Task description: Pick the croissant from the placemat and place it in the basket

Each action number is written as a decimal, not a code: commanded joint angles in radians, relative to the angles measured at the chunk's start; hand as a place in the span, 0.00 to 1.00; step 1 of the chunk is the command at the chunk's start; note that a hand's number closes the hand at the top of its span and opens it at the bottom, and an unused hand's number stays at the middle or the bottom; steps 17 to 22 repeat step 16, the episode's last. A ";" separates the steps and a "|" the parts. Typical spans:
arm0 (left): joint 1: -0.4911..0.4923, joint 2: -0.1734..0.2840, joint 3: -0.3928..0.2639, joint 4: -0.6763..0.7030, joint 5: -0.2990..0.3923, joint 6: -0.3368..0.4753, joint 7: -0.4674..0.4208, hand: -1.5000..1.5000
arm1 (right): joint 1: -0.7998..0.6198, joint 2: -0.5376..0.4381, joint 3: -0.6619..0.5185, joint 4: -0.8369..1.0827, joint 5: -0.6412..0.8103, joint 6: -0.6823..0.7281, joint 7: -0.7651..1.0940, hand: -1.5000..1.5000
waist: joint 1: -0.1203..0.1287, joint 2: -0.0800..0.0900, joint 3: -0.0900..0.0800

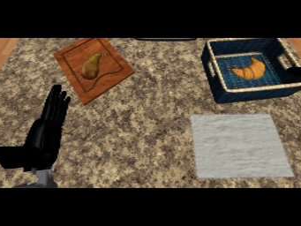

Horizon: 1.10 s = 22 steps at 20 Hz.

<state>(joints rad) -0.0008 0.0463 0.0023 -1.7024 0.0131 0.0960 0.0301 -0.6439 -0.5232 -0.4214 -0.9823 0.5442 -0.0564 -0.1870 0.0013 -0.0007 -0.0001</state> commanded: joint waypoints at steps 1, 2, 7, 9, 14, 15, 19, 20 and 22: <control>-0.025 0.025 0.039 0.036 0.031 -0.028 -0.015 0.50 | 0.051 -0.049 -0.052 -0.085 -0.047 0.015 0.058 0.00 | -0.008 -0.001 0.000; 0.027 -0.001 -0.004 -0.034 -0.001 -0.001 0.009 0.50 | 0.033 -0.060 -0.057 -0.103 -0.057 0.026 0.101 0.00 | -0.003 -0.002 0.000; -0.047 -0.032 -0.021 0.007 -0.023 0.035 0.030 0.50 | -0.008 -0.144 -0.193 0.058 -0.185 0.056 0.028 0.00 | 0.004 0.003 0.001; -0.014 -0.013 0.015 0.054 -0.005 0.009 -0.055 0.50 | 0.043 -0.221 -0.241 -0.003 -0.264 0.189 0.050 0.00 | -0.009 -0.001 0.000; -0.037 -0.008 -0.002 0.023 -0.013 0.005 -0.005 0.50 | 0.017 -0.305 -0.267 0.130 -0.338 0.286 -0.056 0.00 | 0.000 0.002 0.000; -0.014 -0.021 -0.007 0.030 -0.014 0.008 -0.030 0.50 | 0.052 -0.324 -0.285 0.117 -0.361 0.315 -0.064 0.00 | -0.002 0.001 0.000; 0.016 -0.003 -0.013 -0.016 -0.016 -0.002 0.003 0.50 | 0.070 -0.373 -0.314 0.203 -0.379 0.373 -0.121 0.00 | 0.002 0.002 0.001; 0.016 -0.003 -0.013 -0.016 -0.016 -0.002 0.003 0.50 | 0.070 -0.373 -0.314 0.203 -0.379 0.373 -0.121 0.00 | 0.002 0.002 0.001; 0.016 -0.003 -0.013 -0.016 -0.016 -0.002 0.003 0.50 | 0.070 -0.373 -0.314 0.203 -0.379 0.373 -0.121 0.00 | 0.002 0.002 0.001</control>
